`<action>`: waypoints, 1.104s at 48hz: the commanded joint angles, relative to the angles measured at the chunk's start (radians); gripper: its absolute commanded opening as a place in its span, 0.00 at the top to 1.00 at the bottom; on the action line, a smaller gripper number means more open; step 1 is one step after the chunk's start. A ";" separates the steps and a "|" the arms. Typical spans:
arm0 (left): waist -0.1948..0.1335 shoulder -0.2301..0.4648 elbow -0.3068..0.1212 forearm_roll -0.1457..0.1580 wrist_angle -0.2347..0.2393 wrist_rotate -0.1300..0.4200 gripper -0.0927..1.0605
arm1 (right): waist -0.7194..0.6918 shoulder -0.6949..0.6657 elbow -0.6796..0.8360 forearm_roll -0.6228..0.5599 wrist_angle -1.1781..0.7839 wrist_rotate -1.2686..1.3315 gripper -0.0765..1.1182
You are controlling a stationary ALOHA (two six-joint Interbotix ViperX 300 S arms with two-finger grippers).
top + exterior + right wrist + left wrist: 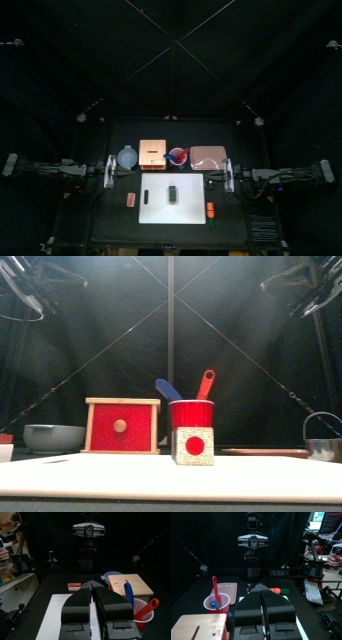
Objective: Cut the sushi into 4 pieces with the knife
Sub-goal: Pick up the knife at its handle with right hand
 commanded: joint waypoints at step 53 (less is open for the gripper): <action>0.000 0.276 -0.028 0.002 -0.161 0.003 0.92 | -0.437 0.588 -0.747 0.091 0.813 -0.003 0.23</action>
